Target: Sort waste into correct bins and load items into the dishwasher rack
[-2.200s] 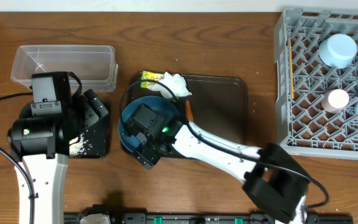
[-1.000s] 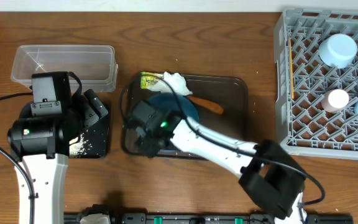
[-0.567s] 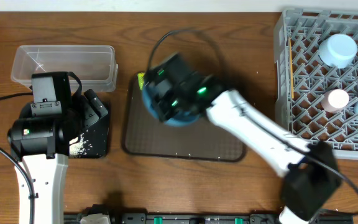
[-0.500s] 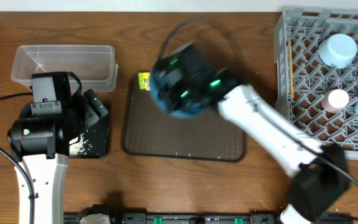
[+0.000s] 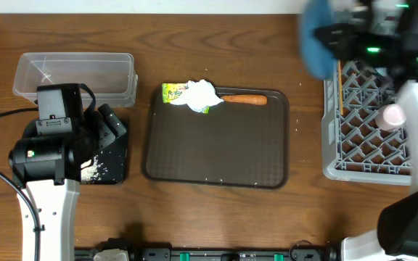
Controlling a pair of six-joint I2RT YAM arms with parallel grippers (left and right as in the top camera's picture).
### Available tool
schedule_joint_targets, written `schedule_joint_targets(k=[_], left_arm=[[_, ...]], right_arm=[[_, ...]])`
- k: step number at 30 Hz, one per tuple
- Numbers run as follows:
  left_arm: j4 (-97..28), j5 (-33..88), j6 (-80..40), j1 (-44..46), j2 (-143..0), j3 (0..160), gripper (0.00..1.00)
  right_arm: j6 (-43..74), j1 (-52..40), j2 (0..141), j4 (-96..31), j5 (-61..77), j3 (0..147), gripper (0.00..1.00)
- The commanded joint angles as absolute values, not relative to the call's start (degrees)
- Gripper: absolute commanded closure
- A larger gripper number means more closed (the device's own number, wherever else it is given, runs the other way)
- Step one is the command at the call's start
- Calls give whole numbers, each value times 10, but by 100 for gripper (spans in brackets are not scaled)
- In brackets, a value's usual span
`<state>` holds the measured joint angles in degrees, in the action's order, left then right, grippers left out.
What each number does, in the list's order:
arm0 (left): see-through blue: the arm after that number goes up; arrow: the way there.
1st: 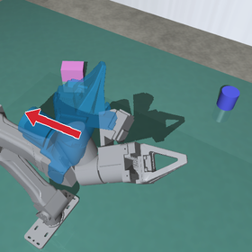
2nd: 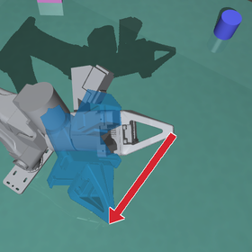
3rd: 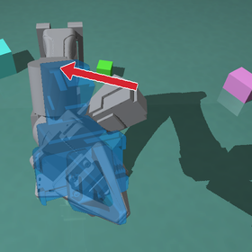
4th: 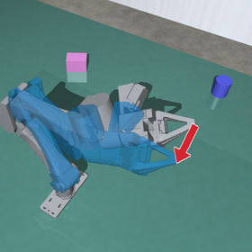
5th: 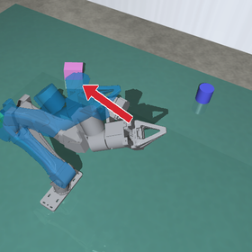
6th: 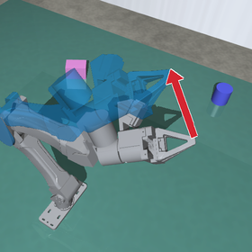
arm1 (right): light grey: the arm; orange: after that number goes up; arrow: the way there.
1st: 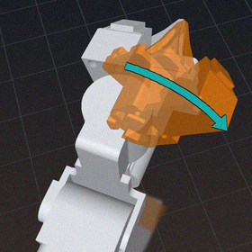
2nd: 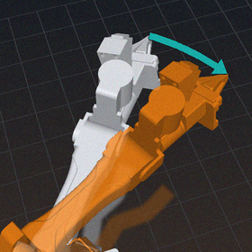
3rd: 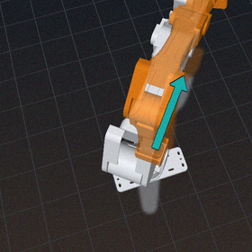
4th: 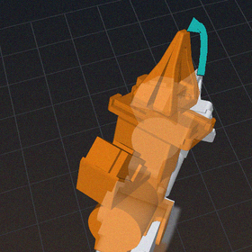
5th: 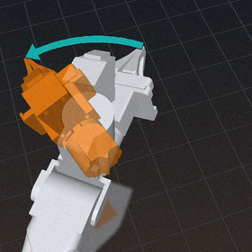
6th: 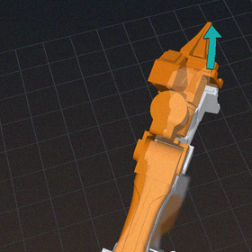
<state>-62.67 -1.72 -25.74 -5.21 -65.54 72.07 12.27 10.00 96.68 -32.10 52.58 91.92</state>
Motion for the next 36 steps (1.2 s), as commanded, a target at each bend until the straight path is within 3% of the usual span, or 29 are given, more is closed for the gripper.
schedule_joint_targets(k=[1,16,21,29,36], left_arm=[[-628,-22,-262,-55,-656,730,1],[-628,-22,-262,-55,-656,730,1],[-628,-22,-262,-55,-656,730,1],[-628,-22,-262,-55,-656,730,1],[-628,-22,-262,-55,-656,730,1]], right_arm=[[133,165,953,-319,591,930,99],[145,399,992,-228,603,930,99],[219,423,1055,-122,625,930,99],[390,429,1166,161,691,930,99],[441,432,1194,231,688,930,99]])
